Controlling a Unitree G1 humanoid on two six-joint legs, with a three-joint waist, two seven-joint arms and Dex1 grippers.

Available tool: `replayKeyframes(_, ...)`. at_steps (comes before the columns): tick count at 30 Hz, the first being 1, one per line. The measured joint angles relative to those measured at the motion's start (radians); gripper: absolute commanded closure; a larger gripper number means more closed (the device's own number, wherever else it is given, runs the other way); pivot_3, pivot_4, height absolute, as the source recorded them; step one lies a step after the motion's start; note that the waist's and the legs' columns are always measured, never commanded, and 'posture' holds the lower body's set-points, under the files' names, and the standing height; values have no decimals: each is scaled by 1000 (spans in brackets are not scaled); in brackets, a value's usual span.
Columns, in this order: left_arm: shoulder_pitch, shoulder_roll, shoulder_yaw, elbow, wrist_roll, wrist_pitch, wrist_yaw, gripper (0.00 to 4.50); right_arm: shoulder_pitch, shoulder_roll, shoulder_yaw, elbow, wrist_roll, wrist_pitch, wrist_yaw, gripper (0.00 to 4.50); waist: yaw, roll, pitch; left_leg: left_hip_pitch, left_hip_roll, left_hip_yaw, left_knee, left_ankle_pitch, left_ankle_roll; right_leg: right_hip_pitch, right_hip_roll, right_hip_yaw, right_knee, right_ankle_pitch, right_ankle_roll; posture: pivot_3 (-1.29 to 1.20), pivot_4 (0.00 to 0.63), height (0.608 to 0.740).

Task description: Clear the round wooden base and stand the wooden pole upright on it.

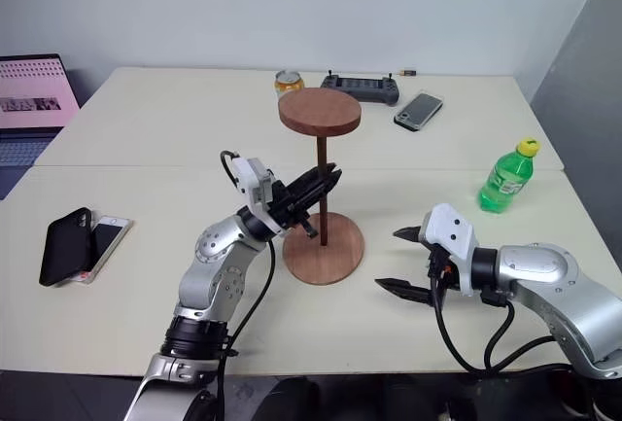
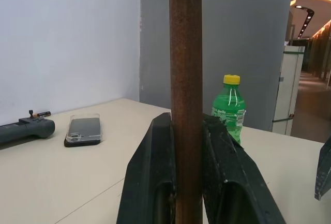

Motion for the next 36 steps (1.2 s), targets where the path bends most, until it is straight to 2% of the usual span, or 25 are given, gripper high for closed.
replayKeyframes(36, 32, 16, -27, -41, 18, -9, 5, 4211, -13, 2, -7, -6, 22, 22, 4, 0, -1, 0, 0, 0, 0, 0, 0, 0, 0, 0, 0, 0, 0, 0, 0, 0, 150, 740)
